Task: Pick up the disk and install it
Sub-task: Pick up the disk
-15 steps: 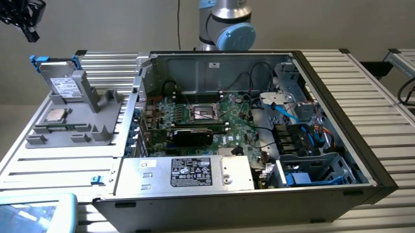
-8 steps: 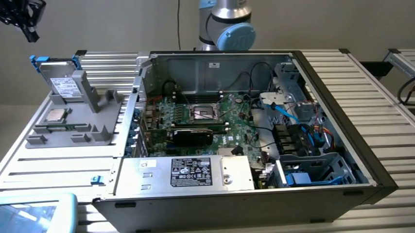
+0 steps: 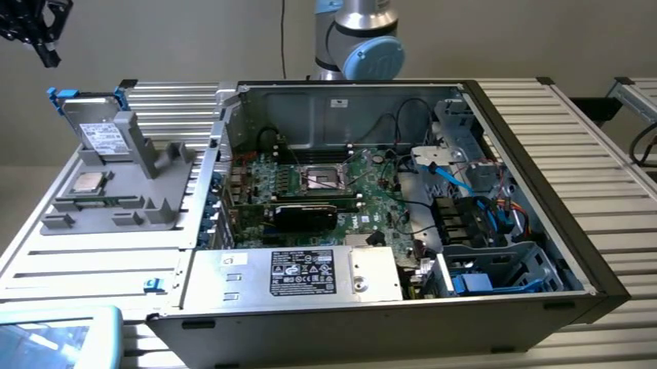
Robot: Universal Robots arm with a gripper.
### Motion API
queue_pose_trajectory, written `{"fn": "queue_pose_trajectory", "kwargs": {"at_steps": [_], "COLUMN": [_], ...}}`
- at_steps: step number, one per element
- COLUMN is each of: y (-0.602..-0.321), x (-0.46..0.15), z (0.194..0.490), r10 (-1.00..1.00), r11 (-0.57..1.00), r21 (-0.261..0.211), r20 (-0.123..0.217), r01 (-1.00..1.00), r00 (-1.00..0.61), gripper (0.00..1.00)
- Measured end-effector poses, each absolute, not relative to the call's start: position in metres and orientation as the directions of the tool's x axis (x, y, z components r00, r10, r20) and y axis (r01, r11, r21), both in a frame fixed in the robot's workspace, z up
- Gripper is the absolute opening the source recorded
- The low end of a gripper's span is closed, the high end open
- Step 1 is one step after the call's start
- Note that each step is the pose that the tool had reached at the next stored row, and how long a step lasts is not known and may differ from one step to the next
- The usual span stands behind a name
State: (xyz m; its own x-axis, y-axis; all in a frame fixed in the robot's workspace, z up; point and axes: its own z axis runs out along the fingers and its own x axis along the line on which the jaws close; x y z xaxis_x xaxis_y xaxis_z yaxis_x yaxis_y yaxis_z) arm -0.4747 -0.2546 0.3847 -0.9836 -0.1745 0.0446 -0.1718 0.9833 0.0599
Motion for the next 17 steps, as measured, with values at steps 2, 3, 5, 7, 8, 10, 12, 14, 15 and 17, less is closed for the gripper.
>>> {"fn": "queue_pose_trajectory", "kwargs": {"at_steps": [2, 3, 5, 7, 8, 10, 12, 14, 15, 17], "y": [-0.2546, -0.2546, -0.2546, -0.2546, -0.2546, -0.2546, -0.2546, -0.2546, -0.2546, -0.2546], "x": [-0.4747, -0.4747, -0.4747, -0.4746, -0.4746, -0.4747, -0.4747, -0.4747, -0.4747, -0.4747], "z": [0.3846, 0.3845, 0.3846, 0.3846, 0.3845, 0.3845, 0.3845, 0.3845, 0.3845, 0.3845], "r10": [-0.210, -0.227, -0.264, -0.298, -0.315, -0.350, -0.383, -0.416, -0.433, -0.466], "r11": [0.976, 0.973, 0.963, 0.953, 0.948, 0.936, 0.923, 0.908, 0.901, 0.884], "r21": [0.059, 0.059, 0.058, 0.056, 0.056, 0.055, 0.054, 0.053, 0.053, 0.051], "r20": [0.042, 0.041, 0.037, 0.031, 0.029, 0.027, 0.024, 0.022, 0.021, 0.019], "r01": [-0.207, -0.225, -0.261, -0.296, -0.314, -0.348, -0.382, -0.415, -0.431, -0.465], "r00": [-0.977, -0.973, -0.964, -0.954, -0.948, -0.936, -0.923, -0.909, -0.901, -0.885], "gripper": [0.11, 0.11, 0.11, 0.11, 0.11, 0.11, 0.11, 0.11, 0.11, 0.11]}}
